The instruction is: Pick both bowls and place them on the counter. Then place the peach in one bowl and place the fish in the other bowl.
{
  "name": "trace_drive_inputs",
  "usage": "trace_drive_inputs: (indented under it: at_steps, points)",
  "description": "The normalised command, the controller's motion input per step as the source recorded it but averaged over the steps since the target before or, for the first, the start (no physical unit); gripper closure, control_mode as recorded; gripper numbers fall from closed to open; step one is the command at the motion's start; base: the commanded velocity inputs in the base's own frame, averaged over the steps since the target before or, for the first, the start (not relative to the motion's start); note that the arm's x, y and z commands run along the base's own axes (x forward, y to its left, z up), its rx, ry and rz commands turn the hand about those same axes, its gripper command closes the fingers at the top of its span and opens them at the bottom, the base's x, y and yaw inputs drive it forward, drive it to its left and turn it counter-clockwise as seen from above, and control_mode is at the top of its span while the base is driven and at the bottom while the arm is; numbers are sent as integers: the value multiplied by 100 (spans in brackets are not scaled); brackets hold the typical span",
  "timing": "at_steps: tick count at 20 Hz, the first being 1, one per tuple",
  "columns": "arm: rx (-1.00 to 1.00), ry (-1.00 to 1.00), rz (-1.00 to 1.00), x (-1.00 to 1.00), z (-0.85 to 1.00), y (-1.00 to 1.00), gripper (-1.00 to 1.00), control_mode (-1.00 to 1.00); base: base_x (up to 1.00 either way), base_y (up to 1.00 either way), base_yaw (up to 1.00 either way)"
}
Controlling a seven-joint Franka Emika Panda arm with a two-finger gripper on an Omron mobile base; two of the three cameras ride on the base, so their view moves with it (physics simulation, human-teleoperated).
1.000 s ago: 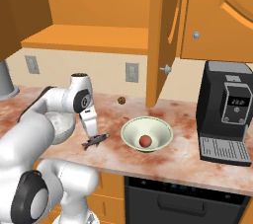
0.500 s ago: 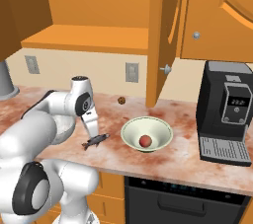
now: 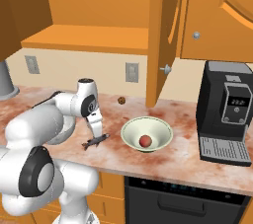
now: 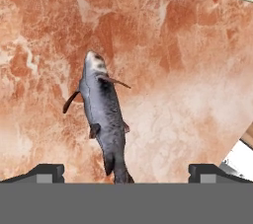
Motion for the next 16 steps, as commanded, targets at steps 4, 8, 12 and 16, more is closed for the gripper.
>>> trace_drive_inputs:
  at_steps: [4, 8, 12, 16]
  points:
    - [3, 0, 0, 16, -25, -9, -100, -100, 0, 0, 0]
    - [1, 0, 0, 27, -26, -3, -100, -100, 0, 0, 0]
    - [1, 0, 0, 24, -24, -1, -100, -100, 0, 0, 0]
    - [3, 0, 0, 4, -15, -1, -100, -100, 0, 0, 0]
